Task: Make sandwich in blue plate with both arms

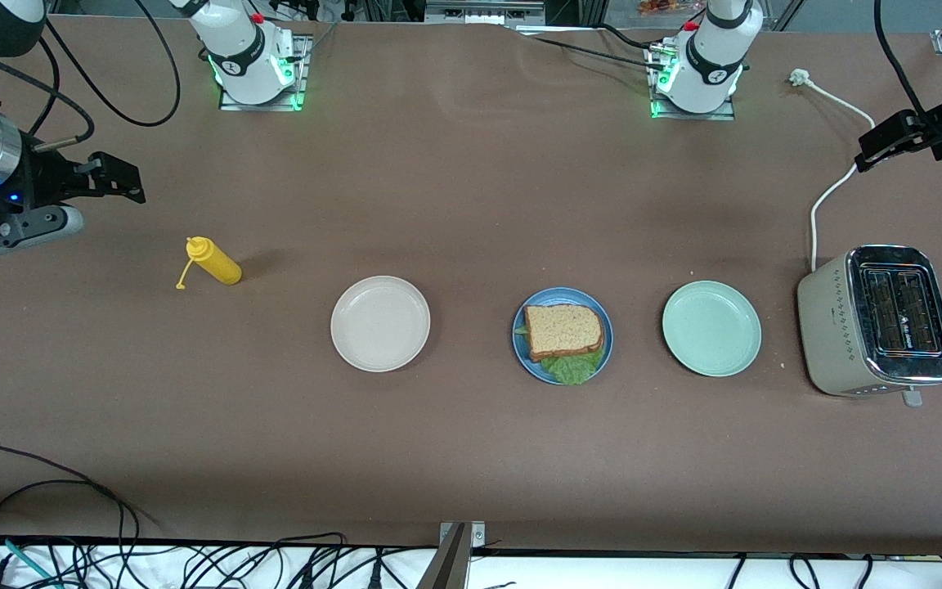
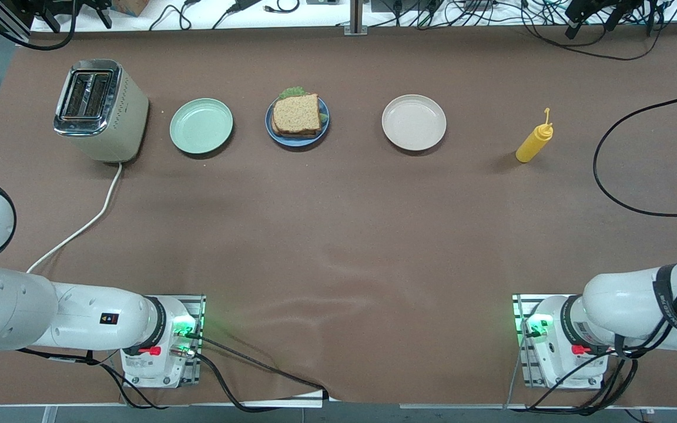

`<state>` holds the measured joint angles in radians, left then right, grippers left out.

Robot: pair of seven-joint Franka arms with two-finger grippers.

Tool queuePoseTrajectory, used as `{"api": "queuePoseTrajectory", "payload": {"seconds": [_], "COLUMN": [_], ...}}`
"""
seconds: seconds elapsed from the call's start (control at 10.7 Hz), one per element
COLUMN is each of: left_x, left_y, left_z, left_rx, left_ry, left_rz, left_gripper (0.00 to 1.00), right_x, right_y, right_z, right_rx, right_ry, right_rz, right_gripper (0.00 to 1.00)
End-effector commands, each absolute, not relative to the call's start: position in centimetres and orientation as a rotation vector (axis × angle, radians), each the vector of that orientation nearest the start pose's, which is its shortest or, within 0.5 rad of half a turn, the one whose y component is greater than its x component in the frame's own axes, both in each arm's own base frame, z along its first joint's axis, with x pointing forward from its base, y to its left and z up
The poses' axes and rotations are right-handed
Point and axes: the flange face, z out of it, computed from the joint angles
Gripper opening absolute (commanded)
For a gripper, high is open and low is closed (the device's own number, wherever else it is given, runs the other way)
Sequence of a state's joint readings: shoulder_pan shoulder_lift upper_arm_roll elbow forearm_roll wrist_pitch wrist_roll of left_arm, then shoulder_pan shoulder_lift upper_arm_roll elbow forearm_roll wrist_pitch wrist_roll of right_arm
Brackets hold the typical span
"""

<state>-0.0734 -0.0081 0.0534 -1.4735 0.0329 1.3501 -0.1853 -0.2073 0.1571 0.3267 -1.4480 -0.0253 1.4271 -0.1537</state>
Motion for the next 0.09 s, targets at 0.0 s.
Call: {"api": "queuePoseTrajectory", "payload": {"seconds": [0.0], "left_x": [52.93], "left_y": [-0.43], "left_z": [66.1], "left_rx": [-3.061], "left_ry": [-0.273], "left_rz": [0.182], "left_gripper": [1.0], "right_x": [57.41], "right_y": [5.48], "right_z": [58.78], "right_rx": [-3.079], "right_ry": [-0.204], "right_rz": [0.249], "right_gripper": [1.0]}}
